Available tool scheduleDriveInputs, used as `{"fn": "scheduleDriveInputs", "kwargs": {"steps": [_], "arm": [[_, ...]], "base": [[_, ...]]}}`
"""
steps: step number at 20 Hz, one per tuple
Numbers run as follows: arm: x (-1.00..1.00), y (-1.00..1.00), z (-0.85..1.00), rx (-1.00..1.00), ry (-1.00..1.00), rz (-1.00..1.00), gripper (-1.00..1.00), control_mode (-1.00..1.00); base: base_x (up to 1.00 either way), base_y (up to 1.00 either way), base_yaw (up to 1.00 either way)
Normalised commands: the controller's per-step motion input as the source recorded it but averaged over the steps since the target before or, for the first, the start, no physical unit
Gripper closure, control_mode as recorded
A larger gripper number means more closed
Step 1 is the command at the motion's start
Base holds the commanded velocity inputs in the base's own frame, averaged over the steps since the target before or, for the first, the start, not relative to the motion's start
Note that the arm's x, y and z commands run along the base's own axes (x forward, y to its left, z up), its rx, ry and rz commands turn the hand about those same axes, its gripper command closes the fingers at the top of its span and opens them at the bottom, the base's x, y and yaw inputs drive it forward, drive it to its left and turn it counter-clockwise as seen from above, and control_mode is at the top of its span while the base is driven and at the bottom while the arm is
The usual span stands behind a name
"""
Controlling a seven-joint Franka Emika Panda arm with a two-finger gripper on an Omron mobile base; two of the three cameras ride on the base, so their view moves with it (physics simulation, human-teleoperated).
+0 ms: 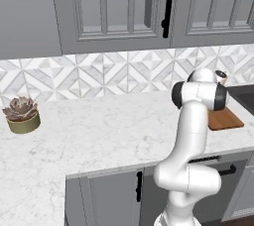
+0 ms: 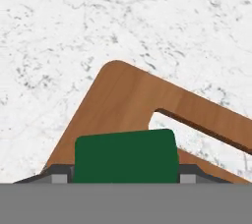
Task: Pick up the sponge from the counter and clean the cutting board by briefly scrubbing or pressing down on the cutting board. Once finished, release the sponge.
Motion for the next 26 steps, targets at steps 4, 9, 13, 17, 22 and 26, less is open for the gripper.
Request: {"fn": "scheduleDriveInputs", "kwargs": {"steps": [4,9,13,17,22,26], "arm": [[-0.78,-0.38,-0.06,0.04,-0.03,-0.03,1.00,-1.00],[-0.95,-0.41,-0.20,0.03,-0.04,-0.02,1.00,-1.00],[-0.97,-0.33,-0.27,0.01,-0.03,0.00,1.00,-1.00],[-0.85,-0.25,-0.18,0.00,0.00,0.00,1.00,-1.00],[0.14,-0.02,0.48,0.04,0.00,0.00,1.00,-1.00],[0.33,0.03,0.91,0.08,0.00,0.00,1.00,-1.00]], "base": [[0.00,0.00,0.00],[0.00,0.00,0.00],[0.00,0.00,0.00],[0.00,0.00,0.00],[0.00,0.00,0.00],[0.00,0.00,0.00]]}}
